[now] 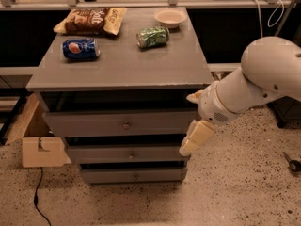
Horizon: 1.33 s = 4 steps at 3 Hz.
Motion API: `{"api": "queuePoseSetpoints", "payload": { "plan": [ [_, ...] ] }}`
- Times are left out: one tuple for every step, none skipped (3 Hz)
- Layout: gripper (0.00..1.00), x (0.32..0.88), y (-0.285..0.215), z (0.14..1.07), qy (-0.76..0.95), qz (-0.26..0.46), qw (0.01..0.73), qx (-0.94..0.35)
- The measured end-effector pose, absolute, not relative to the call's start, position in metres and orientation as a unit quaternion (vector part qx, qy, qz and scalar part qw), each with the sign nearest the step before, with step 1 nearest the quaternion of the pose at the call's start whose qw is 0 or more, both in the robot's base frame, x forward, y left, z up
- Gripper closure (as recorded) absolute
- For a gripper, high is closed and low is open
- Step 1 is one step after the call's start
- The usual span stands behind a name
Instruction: Open top drawer
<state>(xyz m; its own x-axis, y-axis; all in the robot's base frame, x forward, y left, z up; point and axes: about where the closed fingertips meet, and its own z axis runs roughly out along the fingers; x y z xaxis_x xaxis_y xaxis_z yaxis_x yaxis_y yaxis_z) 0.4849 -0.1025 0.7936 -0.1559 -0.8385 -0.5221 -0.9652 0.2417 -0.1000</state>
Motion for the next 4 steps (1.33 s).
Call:
{"api": "queuePoseSetpoints", "payload": {
  "plan": [
    [0.0,0.495,-0.099,0.765,0.732,0.111,0.239,-0.629],
    [0.0,0.514,-0.097,0.734,0.703,0.08,0.249,-0.661],
    [0.0,0.538,-0.091,0.709,0.67,0.055,0.271,-0.689],
    [0.0,0.538,-0.091,0.709,0.67,0.055,0.271,-0.689]
  ]
}}
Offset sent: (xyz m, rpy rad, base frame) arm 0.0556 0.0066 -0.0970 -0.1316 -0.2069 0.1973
